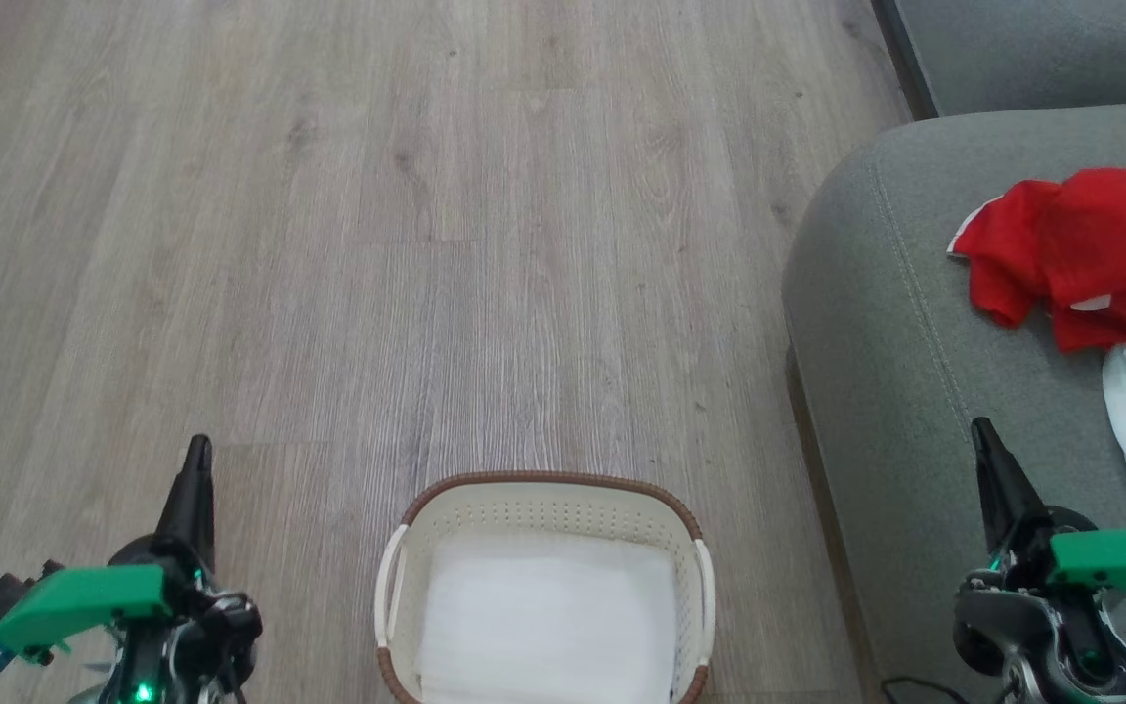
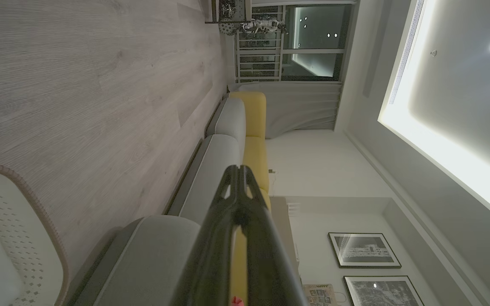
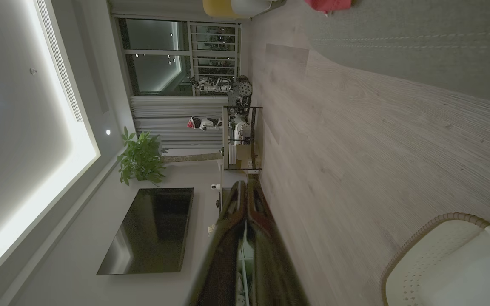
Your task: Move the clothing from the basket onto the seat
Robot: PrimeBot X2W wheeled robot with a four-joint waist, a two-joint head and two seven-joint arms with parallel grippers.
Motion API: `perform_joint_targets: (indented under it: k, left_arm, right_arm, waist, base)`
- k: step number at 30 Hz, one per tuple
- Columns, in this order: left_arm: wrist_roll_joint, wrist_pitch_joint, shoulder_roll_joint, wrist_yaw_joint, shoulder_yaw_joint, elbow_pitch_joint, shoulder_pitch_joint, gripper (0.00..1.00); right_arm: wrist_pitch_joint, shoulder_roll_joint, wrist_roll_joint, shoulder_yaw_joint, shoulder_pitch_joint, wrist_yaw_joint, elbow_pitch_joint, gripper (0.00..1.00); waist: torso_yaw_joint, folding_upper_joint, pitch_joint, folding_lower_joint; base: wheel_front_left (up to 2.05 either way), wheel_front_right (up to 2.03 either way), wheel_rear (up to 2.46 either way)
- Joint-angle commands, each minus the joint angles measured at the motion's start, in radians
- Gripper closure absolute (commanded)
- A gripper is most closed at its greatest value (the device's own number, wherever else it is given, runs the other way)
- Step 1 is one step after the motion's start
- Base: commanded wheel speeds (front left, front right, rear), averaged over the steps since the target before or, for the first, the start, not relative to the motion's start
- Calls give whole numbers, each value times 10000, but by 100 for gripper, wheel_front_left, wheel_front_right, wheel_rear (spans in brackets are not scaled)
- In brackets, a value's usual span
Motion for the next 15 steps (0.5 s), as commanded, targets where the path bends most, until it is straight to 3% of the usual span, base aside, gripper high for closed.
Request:
perform_joint_targets:
  k: [1,15]
  left_arm:
    - [-22,81,81,-69,368,-268,-491,100]
    - [-21,83,80,-69,370,-269,-491,100]
  right_arm:
    - [78,46,15,173,-495,-2,-325,100]
    - [95,61,-2,152,-497,-2,-324,100]
  waist:
    - [0,0,0,0]
    - [0,0,0,0]
  base:
    - [0,0,0]
    - [0,0,0]
